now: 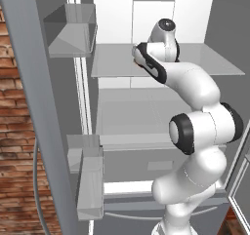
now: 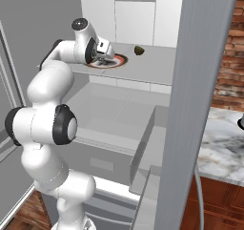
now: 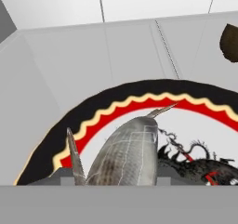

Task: Retrieve the fish from the fridge and place it on the saucepan with marinade on the stove.

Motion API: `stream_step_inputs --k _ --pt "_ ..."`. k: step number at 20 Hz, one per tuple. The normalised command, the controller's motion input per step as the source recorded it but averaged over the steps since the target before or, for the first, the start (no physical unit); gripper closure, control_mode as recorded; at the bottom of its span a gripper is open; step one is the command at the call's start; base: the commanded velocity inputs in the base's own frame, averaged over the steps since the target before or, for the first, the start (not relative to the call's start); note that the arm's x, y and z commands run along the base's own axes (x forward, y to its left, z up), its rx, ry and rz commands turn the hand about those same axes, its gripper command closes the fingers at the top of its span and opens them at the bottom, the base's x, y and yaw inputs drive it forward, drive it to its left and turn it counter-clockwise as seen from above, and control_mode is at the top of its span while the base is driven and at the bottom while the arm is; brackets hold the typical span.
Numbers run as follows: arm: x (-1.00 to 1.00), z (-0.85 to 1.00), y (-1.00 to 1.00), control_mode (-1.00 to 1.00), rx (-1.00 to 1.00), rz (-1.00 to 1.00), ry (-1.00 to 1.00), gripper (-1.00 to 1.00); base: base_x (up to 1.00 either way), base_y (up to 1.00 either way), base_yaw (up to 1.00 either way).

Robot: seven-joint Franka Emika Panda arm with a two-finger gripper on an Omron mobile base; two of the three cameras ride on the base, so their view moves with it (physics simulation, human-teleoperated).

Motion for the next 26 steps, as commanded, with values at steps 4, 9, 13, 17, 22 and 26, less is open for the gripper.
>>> stream_step_inputs --k 4,9,13,17,22,26 --pt "0.00 -0.03 0.00 -1.00 0.00 0.00 0.00 1.00 0.00 0.00 0.00" --pt "0.00 0.00 0.00 -1.00 0.00 0.00 0.00 1.00 0.00 0.00 0.00" --pt "0.00 0.00 0.00 -1.00 0.00 0.00 0.00 1.00 0.00 0.00 0.00" --pt "-0.09 0.00 0.00 -1.00 0.00 0.00 0.00 1.00 0.00 0.00 0.00" --pt "-0.13 0.00 0.00 -1.00 0.00 0.00 -0.01 1.00 0.00 0.00 0.00" --pt "-0.17 0.02 -0.04 -1.00 0.00 0.00 -0.04 1.00 0.00 0.00 0.00"
